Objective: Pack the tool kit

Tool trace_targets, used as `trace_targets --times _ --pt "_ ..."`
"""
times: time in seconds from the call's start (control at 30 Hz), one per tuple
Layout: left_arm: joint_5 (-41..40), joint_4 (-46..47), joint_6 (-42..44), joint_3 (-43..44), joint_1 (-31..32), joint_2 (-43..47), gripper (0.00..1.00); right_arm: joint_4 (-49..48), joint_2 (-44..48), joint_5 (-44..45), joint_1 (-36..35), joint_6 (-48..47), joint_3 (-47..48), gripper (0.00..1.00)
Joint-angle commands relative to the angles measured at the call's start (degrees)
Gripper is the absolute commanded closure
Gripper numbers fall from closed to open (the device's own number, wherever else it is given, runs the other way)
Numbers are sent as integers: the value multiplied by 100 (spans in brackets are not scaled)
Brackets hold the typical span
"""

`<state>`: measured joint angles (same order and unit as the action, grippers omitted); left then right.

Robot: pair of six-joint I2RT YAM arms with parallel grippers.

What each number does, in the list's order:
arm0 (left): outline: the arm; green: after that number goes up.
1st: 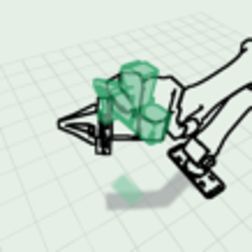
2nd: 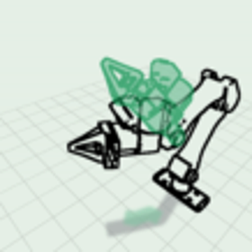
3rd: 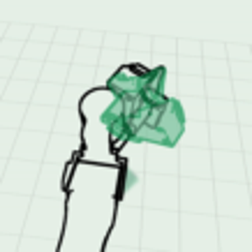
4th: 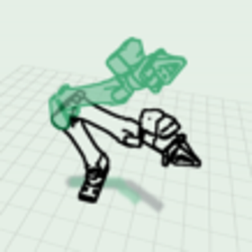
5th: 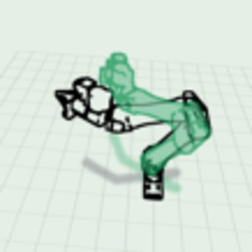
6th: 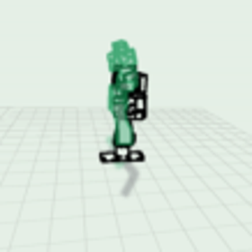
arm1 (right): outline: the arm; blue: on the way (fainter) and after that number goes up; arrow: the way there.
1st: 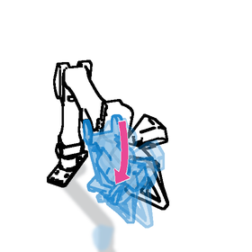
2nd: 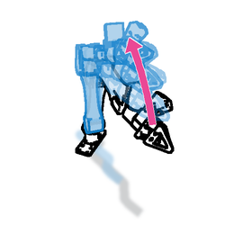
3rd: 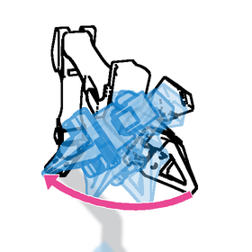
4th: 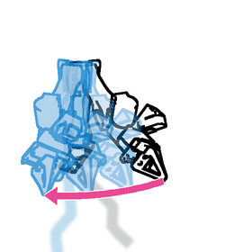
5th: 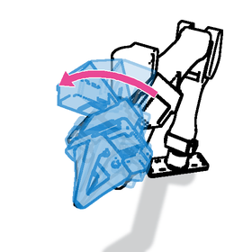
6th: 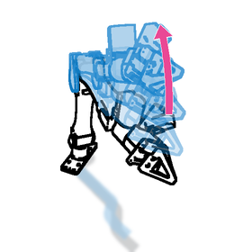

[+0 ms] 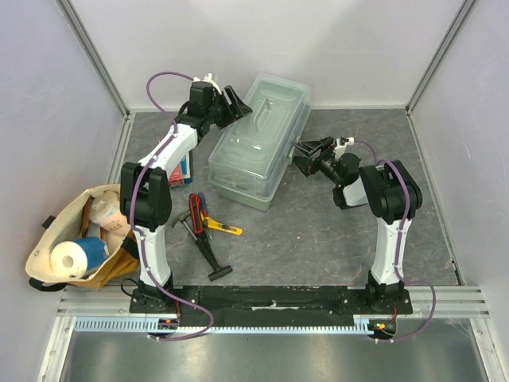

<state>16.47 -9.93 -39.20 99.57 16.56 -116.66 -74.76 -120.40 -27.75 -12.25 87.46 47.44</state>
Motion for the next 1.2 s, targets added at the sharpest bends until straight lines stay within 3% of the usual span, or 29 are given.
trace_targets --times 0.0,0.13,0.3,0.73,1.17 --pt "1253 -1529 -202 -333 700 -603 26 -2315 -115 -793 -717 61 582 18" --pt "1297 -1529 -211 -350 770 -665 29 -2289 -177 -829 -752 34 661 40" --pt "1306 -1520 -220 -429 840 -700 32 -1851 33 -715 -761 -299 670 55" --pt "1236 -1520 -220 -561 928 -726 34 66 869 -143 -761 -1284 731 70" --pt "1060 -1599 -149 -579 937 -718 34 1771 1185 85 -770 -1881 978 71"
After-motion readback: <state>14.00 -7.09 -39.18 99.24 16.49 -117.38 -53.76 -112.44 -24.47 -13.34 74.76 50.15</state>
